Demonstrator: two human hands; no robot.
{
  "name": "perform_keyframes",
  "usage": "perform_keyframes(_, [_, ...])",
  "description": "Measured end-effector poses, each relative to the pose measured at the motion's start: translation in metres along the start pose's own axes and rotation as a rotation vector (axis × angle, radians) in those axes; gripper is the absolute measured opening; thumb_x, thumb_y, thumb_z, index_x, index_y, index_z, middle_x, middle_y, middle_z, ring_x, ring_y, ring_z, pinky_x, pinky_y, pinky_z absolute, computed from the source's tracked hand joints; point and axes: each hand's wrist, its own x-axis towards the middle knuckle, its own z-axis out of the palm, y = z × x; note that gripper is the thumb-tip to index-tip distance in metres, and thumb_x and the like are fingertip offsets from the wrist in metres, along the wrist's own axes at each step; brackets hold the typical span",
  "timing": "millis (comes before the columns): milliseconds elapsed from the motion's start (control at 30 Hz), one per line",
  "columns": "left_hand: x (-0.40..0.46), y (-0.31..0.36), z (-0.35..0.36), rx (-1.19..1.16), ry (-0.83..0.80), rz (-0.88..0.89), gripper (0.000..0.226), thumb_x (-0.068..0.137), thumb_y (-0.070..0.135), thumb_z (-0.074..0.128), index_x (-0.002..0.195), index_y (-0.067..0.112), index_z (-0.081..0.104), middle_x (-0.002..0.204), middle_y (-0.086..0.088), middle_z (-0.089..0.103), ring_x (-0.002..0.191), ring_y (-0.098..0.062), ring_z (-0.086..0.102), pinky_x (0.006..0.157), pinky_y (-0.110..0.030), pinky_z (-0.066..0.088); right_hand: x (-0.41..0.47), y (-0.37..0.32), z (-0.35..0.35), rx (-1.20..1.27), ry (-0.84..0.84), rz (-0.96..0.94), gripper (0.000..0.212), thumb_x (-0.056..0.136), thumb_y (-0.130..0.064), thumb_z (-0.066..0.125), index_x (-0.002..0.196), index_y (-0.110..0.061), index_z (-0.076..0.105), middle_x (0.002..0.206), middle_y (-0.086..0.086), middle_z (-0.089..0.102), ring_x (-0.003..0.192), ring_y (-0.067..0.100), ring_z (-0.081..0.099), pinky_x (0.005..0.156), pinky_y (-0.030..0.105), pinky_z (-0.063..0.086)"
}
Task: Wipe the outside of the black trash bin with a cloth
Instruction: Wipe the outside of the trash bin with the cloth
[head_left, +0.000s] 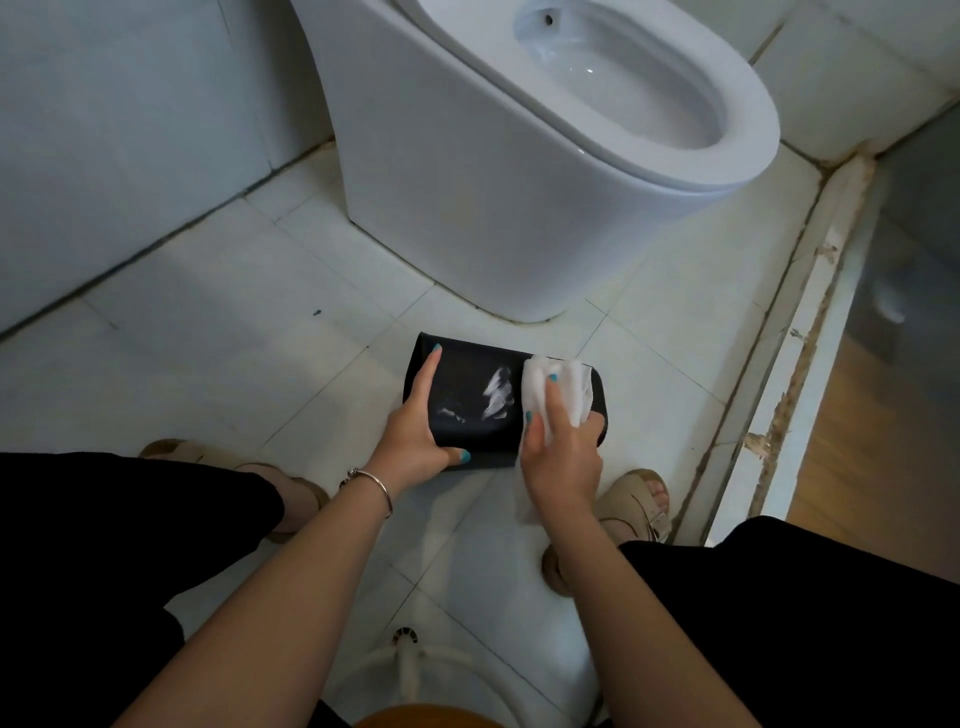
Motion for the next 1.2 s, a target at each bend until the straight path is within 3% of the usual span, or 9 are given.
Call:
perform_keyframes(167, [0.002, 0.003, 0.0, 0.005, -0.011, -0.002, 0.132, 0.063, 0.0, 0.086, 0.148, 0.052, -0.001, 0.123, 0.009, 0.047, 0.109, -0.01, 0.051, 0.085, -0.018, 0.046, 0.01, -0.009, 0.005, 0.081, 0.096, 0.3, 0.047, 0.099, -0.039, 0.044, 0.144, -0.043, 0.033, 0.129, 0.011, 0.035, 0.08, 0.027, 0.054, 0.075, 0.032, 0.047])
perform_keyframes(233, [0.003, 0.004, -0.001, -0.001, -0.005, -0.014, 0.133, 0.062, 0.001, 0.087, 0.148, 0.053, -0.001, 0.123, 0.009, 0.049, 0.109, -0.011, 0.052, 0.083, -0.015, 0.046, 0.005, -0.014, 0.006, 0.061, 0.068, 0.236, 0.048, 0.099, -0.039, 0.043, 0.145, -0.043, 0.032, 0.126, 0.011, 0.034, 0.077, 0.028, 0.053, 0.074, 0.031, 0.045])
perform_keyframes(367, [0.001, 0.001, 0.0, 0.008, 0.003, 0.004, 0.133, 0.061, 0.002, 0.087, 0.145, 0.057, 0.0, 0.125, 0.008, 0.053, 0.107, -0.011, 0.057, 0.074, -0.004, 0.045, 0.015, 0.021, -0.016, -0.09, -0.089, -0.103, 0.048, 0.099, -0.044, 0.04, 0.145, -0.046, 0.029, 0.121, 0.01, 0.035, 0.077, 0.031, 0.055, 0.072, 0.036, 0.049])
perform_keyframes(533, [-0.001, 0.004, -0.002, -0.004, -0.024, 0.011, 0.131, 0.062, 0.002, 0.088, 0.148, 0.052, 0.003, 0.127, 0.01, 0.048, 0.114, -0.013, 0.053, 0.092, -0.023, 0.049, 0.045, 0.038, -0.025, 0.094, -0.031, 0.199, 0.046, 0.096, -0.049, 0.045, 0.141, -0.05, 0.037, 0.117, 0.01, 0.042, 0.097, 0.034, 0.056, 0.089, 0.037, 0.043])
perform_keyframes(700, [-0.001, 0.006, -0.001, -0.006, -0.02, 0.017, 0.131, 0.06, 0.002, 0.089, 0.15, 0.048, 0.006, 0.132, 0.006, 0.046, 0.119, -0.016, 0.05, 0.099, -0.036, 0.05, 0.035, 0.028, -0.014, 0.168, -0.043, 0.216, 0.053, 0.091, -0.053, 0.052, 0.141, -0.05, 0.035, 0.124, 0.008, 0.039, 0.102, 0.031, 0.053, 0.093, 0.039, 0.044])
perform_keyframes(800, [-0.002, 0.003, -0.001, -0.022, -0.015, 0.017, 0.13, 0.06, 0.002, 0.089, 0.148, 0.05, 0.008, 0.131, 0.008, 0.046, 0.117, -0.014, 0.05, 0.095, -0.029, 0.05, 0.034, 0.036, -0.019, 0.184, -0.113, 0.125, 0.07, 0.081, -0.061, 0.064, 0.141, -0.055, 0.03, 0.118, 0.002, 0.035, 0.096, 0.019, 0.044, 0.092, 0.038, 0.043])
perform_keyframes(933, [0.0, 0.004, -0.002, -0.025, -0.027, 0.028, 0.128, 0.061, 0.003, 0.089, 0.148, 0.052, 0.008, 0.128, 0.011, 0.045, 0.116, -0.012, 0.05, 0.096, -0.031, 0.051, 0.039, 0.049, -0.031, 0.031, -0.144, 0.071, 0.064, 0.081, -0.069, 0.054, 0.138, -0.06, 0.025, 0.124, 0.002, 0.033, 0.096, 0.027, 0.054, 0.084, 0.041, 0.049])
perform_keyframes(1033, [0.002, 0.005, -0.002, -0.01, -0.037, 0.028, 0.128, 0.062, 0.003, 0.088, 0.148, 0.052, 0.006, 0.131, 0.011, 0.042, 0.118, -0.012, 0.047, 0.097, -0.033, 0.051, 0.037, 0.038, -0.024, -0.101, -0.043, 0.106, 0.06, 0.083, -0.068, 0.045, 0.137, -0.057, 0.023, 0.13, 0.005, 0.03, 0.096, 0.031, 0.057, 0.078, 0.041, 0.051])
perform_keyframes(1200, [0.002, 0.003, 0.0, -0.026, -0.021, 0.018, 0.128, 0.061, 0.002, 0.088, 0.148, 0.052, 0.008, 0.127, 0.011, 0.043, 0.115, -0.011, 0.048, 0.094, -0.028, 0.051, 0.032, 0.015, -0.008, 0.047, 0.004, 0.28, 0.062, 0.084, -0.057, 0.051, 0.141, -0.052, 0.026, 0.118, 0.009, 0.044, 0.082, 0.027, 0.054, 0.076, 0.038, 0.05])
